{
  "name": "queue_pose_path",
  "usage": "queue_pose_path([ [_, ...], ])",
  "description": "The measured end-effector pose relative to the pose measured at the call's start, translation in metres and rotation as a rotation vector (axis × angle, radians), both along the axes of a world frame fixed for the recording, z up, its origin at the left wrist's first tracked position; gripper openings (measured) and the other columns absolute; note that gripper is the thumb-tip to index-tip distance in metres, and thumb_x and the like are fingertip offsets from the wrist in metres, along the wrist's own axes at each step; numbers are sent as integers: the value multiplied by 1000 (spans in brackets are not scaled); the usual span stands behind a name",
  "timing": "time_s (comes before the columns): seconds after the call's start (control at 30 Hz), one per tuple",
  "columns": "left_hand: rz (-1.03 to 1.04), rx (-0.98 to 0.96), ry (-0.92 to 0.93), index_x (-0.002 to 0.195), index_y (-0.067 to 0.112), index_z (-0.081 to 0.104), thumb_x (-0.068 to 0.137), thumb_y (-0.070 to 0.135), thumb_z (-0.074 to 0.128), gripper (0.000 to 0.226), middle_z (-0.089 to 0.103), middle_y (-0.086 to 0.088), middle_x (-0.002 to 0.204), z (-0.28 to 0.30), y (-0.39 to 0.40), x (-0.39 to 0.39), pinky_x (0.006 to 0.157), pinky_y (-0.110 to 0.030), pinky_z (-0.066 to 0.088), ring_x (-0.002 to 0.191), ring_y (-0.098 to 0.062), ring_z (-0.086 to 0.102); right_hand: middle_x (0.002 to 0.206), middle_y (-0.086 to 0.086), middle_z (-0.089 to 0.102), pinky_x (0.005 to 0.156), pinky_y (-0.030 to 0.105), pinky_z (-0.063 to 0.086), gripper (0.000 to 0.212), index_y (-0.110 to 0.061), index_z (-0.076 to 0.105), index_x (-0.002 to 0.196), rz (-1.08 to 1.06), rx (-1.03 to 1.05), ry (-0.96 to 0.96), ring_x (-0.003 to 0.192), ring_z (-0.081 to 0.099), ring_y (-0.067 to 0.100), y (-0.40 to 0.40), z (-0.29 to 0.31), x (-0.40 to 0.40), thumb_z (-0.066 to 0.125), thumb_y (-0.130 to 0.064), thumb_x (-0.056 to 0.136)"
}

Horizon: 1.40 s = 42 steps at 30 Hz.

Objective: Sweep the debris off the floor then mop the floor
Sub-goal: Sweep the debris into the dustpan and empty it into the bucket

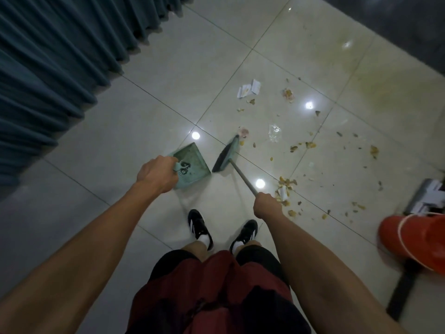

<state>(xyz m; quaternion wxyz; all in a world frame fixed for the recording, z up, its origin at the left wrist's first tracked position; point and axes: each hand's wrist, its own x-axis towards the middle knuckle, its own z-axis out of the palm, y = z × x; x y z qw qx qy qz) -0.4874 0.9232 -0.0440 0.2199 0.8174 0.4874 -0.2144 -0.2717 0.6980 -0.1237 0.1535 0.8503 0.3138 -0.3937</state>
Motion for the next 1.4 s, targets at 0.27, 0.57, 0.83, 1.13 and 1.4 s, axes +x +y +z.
queue_pose_path([
  [0.27, -100, 42, 2, 106, 25, 67, 86, 15, 57, 24, 69, -11, 103, 11, -70, 33, 69, -36, 55, 86, -35, 67, 108, 8, 59, 74, 33, 51, 33, -8, 52, 128, -73, -30, -8, 96, 62, 24, -94, 3, 25, 44, -6, 96],
  [0.57, -206, 50, -15, 110, 27, 68, 91, 19, 55, 24, 70, -9, 97, 10, -180, 97, 66, -34, 52, 79, -31, 64, 114, 7, 61, 71, 31, 47, 33, -10, 54, 129, -193, -21, -37, 97, 63, 23, -230, 4, 77, 44, -8, 97],
  [0.83, -219, 27, -56, 88, 26, 66, 92, 17, 57, 13, 64, -2, 81, 10, -229, 136, 65, -36, 54, 71, -25, 61, 113, 7, 64, 68, 31, 45, 35, -11, 57, 130, -262, 7, -73, 97, 64, 22, -281, 11, 92, 48, -7, 96],
  [1.13, -207, 37, -90, 93, 21, 67, 94, 18, 59, 9, 63, -2, 80, 17, -205, 132, 64, -33, 49, 70, -22, 59, 108, 8, 64, 70, 34, 53, 30, -11, 59, 124, -200, 100, -101, 92, 66, 25, -231, 22, 87, 50, -7, 95],
  [1.4, -78, 11, -119, 95, 24, 66, 91, 23, 60, 8, 66, -8, 90, 16, -124, 82, 68, -35, 51, 77, -32, 61, 102, 6, 63, 74, 36, 55, 26, -13, 59, 118, -119, 128, -83, 82, 60, 23, -122, 25, 63, 50, -8, 94],
])
